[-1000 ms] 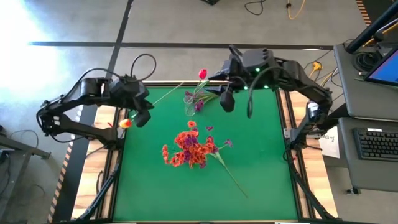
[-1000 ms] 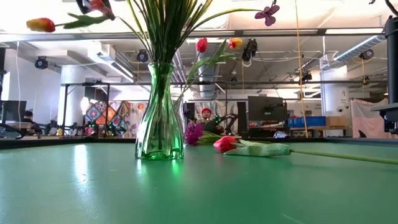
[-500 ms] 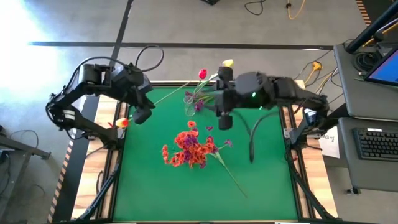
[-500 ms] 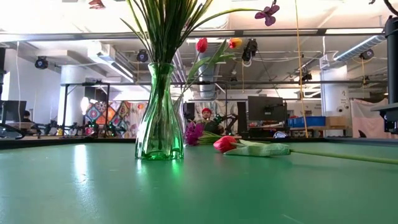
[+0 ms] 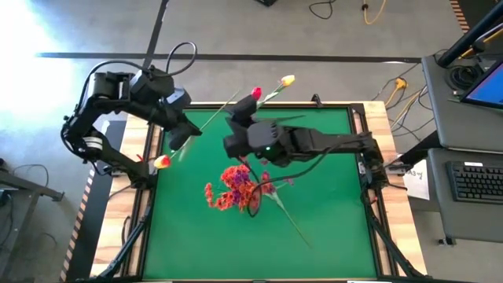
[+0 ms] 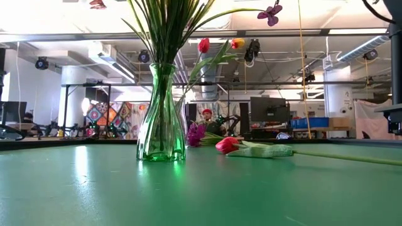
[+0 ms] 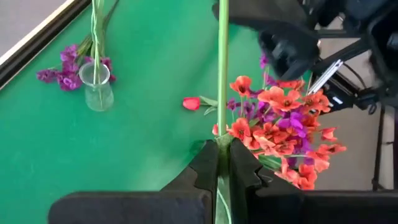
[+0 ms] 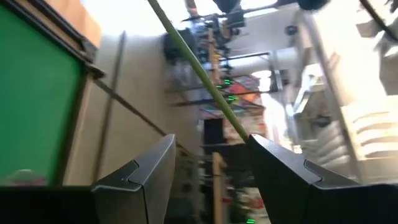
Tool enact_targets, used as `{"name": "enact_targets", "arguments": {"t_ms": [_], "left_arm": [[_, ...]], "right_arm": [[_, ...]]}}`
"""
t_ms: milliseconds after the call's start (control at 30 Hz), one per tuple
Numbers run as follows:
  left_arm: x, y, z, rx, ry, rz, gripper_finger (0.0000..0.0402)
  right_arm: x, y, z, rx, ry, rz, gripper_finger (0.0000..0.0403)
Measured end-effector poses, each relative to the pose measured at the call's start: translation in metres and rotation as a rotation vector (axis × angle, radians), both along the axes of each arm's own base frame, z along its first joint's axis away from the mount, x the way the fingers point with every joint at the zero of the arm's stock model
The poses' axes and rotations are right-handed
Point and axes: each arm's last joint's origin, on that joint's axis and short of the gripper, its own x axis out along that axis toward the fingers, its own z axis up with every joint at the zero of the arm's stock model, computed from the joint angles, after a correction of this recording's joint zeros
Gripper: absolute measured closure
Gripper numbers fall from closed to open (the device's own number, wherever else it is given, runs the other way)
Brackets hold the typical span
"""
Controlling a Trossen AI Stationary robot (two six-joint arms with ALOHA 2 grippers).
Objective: Sort flowers into vase by color
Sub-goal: Put the yellow tulip into the transparent vase
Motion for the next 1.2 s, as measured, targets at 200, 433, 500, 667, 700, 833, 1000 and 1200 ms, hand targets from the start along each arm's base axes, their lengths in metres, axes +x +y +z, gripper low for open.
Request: {"name": "enact_targets", "arguments": {"t_ms": [200, 433, 500, 667, 700, 833, 1000, 1200], "left_arm": [[0.0, 0.0, 0.0, -0.009, -0.001, -0.001, 0.0401], [0.001, 0.0, -0.002, -0.021, 0.005, -0.009, 0.0401], [0.001, -0.001, -0.002, -0.028, 0.004, -0.011, 0.0401], [0.002, -0.001, -0.002, -0.072, 0.005, -0.002, 0.0401], [0.002, -0.001, -0.002, -0.075, 0.005, 0.0, 0.0402], [0.004, -0.001, -0.002, -0.078, 0.005, 0.004, 0.0401], [0.004, -0.002, -0.002, -0.077, 0.002, -0.002, 0.0402], [0.007, -0.002, 0.0, -0.051, -0.035, -0.021, 0.0402]], "right_arm": [[0.016, 0.002, -0.003, -0.108, -0.006, 0.007, 0.0207], [0.017, 0.002, -0.003, -0.171, 0.043, 0.008, 0.0207], [0.018, 0.0, -0.004, -0.181, 0.056, 0.012, 0.0207], [0.021, -0.007, -0.007, -0.22, 0.102, 0.005, 0.0207], [0.022, -0.008, -0.008, -0.221, 0.106, 0.003, 0.0207], [0.023, -0.014, -0.01, -0.234, 0.125, -0.009, 0.0226], [0.024, -0.017, -0.01, -0.24, 0.134, -0.016, 0.03], [0.024, -0.017, -0.01, -0.256, 0.151, -0.013, 0.0387]]}}
